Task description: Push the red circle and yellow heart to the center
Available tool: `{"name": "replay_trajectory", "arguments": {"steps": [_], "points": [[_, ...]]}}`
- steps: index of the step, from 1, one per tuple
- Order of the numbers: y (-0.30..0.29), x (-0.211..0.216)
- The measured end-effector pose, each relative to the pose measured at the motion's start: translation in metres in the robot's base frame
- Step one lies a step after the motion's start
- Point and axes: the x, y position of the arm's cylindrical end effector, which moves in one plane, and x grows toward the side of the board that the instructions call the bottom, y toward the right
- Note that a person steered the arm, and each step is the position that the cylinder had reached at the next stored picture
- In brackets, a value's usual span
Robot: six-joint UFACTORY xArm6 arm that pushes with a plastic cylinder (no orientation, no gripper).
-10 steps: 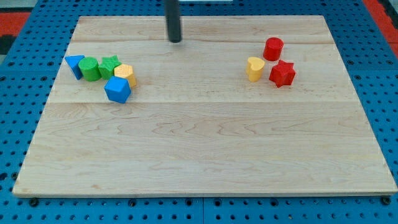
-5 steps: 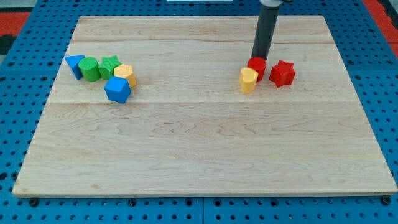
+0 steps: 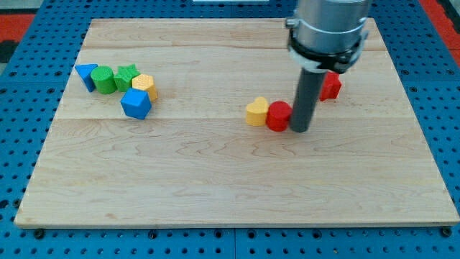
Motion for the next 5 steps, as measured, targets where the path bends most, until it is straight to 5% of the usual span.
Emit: {"name": "replay_trajectory", "arguments": {"steps": [1, 3, 5], "points": [[-0.045, -0.013], [-0.012, -0.036], [-0.101, -0.036]]}}
